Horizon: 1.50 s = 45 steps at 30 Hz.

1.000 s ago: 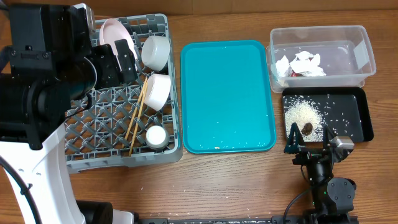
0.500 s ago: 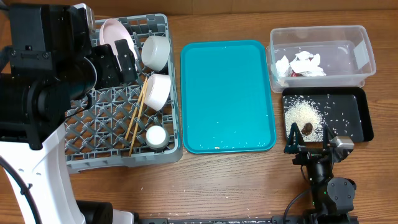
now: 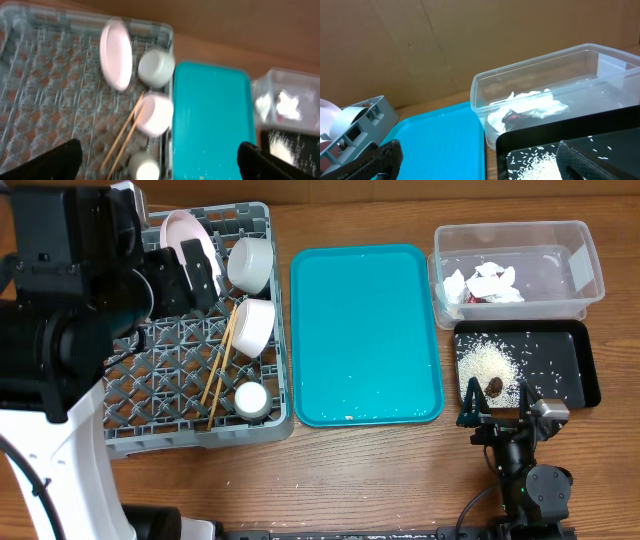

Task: Sort waste into correct bins and load items into the dishwasher

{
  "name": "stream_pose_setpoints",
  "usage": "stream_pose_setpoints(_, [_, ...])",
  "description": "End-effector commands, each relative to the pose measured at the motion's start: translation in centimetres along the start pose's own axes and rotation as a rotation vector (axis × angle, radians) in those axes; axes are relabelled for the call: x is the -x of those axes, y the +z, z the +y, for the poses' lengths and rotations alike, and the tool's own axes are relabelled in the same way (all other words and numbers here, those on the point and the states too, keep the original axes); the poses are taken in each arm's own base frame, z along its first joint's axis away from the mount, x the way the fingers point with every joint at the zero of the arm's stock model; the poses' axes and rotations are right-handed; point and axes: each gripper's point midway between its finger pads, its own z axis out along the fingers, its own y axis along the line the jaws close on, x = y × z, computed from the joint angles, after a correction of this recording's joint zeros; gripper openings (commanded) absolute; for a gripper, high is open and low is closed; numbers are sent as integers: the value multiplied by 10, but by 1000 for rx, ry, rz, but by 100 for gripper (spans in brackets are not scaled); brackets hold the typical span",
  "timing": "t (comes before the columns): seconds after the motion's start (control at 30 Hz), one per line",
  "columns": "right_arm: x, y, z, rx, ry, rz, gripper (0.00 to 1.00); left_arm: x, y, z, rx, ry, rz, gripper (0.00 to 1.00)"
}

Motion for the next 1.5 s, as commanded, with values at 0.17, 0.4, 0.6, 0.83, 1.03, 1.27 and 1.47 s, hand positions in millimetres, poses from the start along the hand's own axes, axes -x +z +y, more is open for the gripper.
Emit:
stream_pose_setpoints(0.17, [-1, 0, -2, -5, 4, -5, 100, -12, -8, 2, -114, -6, -311, 100])
stream_pose_setpoints(0.4, [-1, 0, -2, -5, 4, -5, 100, -86, 22, 41, -97, -25, -518, 100])
stream_pose_setpoints(0.6, [-1, 0, -2, -5, 4, -5, 100, -149, 60, 71, -101, -36, -646, 100])
stream_pose_setpoints(0.83, [-1, 0, -2, -5, 4, -5, 100, -181, 86, 91, -93, -39, -788, 100])
stream_pose_setpoints(1.03, [-1, 0, -2, -5, 4, -5, 100, -194, 102, 97, -52, 59, -836, 100])
stream_pose_setpoints(1.27, [-1, 0, -2, -5, 4, -5, 100, -228, 137, 103, -34, 106, -698, 100])
stream_pose_setpoints(1.47, [-1, 0, -2, -5, 4, -5, 100, -229, 137, 96, -66, 135, -695, 100])
